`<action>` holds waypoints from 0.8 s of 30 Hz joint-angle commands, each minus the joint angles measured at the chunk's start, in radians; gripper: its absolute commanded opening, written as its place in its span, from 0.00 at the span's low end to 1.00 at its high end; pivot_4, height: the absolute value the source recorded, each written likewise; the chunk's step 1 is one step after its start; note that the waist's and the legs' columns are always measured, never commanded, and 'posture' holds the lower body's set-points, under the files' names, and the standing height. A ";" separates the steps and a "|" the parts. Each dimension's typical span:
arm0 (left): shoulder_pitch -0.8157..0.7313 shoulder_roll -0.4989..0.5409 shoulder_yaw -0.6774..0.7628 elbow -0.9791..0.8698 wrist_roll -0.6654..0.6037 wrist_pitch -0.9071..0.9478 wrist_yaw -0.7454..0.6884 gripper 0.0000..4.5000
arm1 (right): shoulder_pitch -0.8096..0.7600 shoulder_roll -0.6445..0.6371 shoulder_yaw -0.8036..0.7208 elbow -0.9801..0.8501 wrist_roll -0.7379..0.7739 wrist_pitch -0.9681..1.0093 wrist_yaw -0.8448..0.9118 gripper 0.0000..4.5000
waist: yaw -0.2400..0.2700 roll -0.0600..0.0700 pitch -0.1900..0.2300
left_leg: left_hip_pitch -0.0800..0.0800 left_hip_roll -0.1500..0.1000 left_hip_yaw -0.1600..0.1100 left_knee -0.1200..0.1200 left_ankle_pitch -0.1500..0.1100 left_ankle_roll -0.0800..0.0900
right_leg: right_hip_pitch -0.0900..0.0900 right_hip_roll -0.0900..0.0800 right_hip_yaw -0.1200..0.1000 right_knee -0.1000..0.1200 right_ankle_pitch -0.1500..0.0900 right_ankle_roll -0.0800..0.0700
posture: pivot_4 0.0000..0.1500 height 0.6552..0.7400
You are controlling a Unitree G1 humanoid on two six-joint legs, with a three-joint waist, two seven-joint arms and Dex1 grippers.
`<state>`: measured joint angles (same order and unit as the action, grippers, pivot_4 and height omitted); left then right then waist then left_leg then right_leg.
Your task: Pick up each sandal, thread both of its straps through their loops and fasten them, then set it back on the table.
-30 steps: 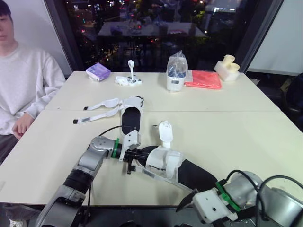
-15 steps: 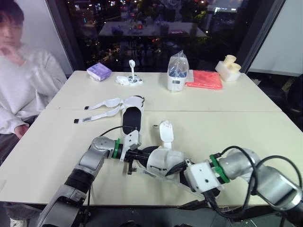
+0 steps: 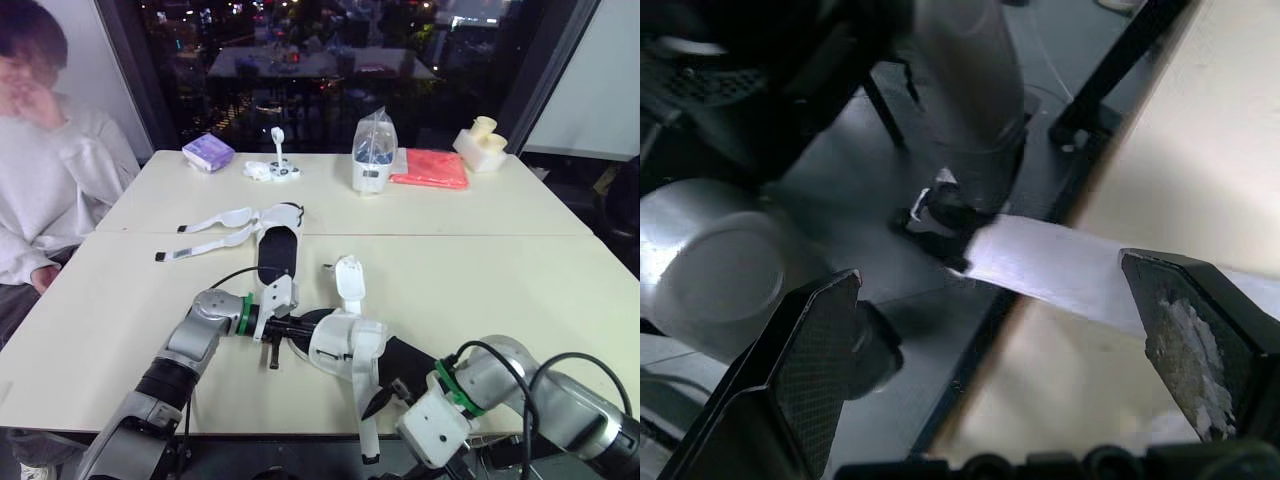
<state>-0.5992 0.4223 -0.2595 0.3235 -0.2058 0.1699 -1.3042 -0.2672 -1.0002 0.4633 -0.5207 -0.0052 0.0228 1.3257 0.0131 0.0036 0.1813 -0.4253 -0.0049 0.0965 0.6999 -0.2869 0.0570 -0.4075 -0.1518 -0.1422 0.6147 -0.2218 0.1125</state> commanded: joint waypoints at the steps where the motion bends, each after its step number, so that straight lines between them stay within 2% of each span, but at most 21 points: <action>1: 0.008 0.000 -0.001 -0.030 -0.001 0.010 0.006 0.00 | 0.076 -0.014 -0.155 -0.083 0.178 0.172 -0.041 1.00 | 0.002 0.000 0.000 | 0.000 0.000 0.000 0.000 0.000 0.000 | 0.000 0.000 0.000 0.000 0.000 0.000 | 1.00 1.00; 5: 0.016 -0.002 -0.005 -0.042 -0.003 0.013 0.008 0.00 | 0.150 0.002 -0.329 -0.121 0.448 0.530 -0.122 1.00 | 0.002 0.000 0.000 | 0.000 0.000 -0.001 0.000 0.000 0.000 | 0.001 -0.001 0.000 -0.001 0.000 0.000 | 1.00 1.00; 11: 0.024 -0.002 -0.008 -0.057 -0.005 0.017 0.005 0.00 | 0.206 0.061 -0.491 -0.130 0.855 0.967 -0.276 1.00 | 0.002 0.000 0.000 | 0.000 0.000 -0.005 0.000 -0.001 0.000 | 0.002 -0.004 -0.001 -0.002 0.000 -0.001 | 1.00 1.00; 15: 0.025 -0.002 -0.008 -0.071 -0.006 0.023 0.007 0.00 | 0.240 0.118 -0.524 -0.138 1.019 1.117 -0.398 1.00 | 0.003 0.000 0.000 | 0.000 0.000 -0.005 0.000 -0.001 0.000 | 0.002 -0.005 -0.002 -0.002 0.000 -0.001 | 1.00 1.00; 17: 0.029 -0.002 -0.009 -0.080 -0.006 0.026 0.009 0.00 | 0.261 0.145 -0.519 -0.145 1.046 1.145 -0.457 1.00 | 0.003 0.000 0.000 | -0.001 0.000 -0.005 -0.001 -0.001 0.000 | 0.002 -0.005 -0.002 -0.003 0.000 -0.001 | 1.00 1.00; 24: 0.065 0.005 -0.012 -0.154 -0.012 0.056 0.024 0.00 | 0.270 0.196 -0.478 -0.089 0.998 1.148 -0.578 1.00 | 0.002 0.000 0.000 | -0.001 0.000 -0.005 -0.001 -0.001 0.001 | 0.002 -0.004 -0.002 -0.002 0.000 -0.001 | 1.00 1.00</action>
<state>-0.5448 0.4254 -0.2609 0.2194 -0.2071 0.2153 -1.2810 0.0070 -0.8146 -0.0071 -0.6184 0.9921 1.1744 0.7701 0.0154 0.0039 0.1812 -0.4260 -0.0053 0.0914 0.6991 -0.2881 0.0578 -0.4059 -0.1555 -0.1444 0.6123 -0.2215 0.1118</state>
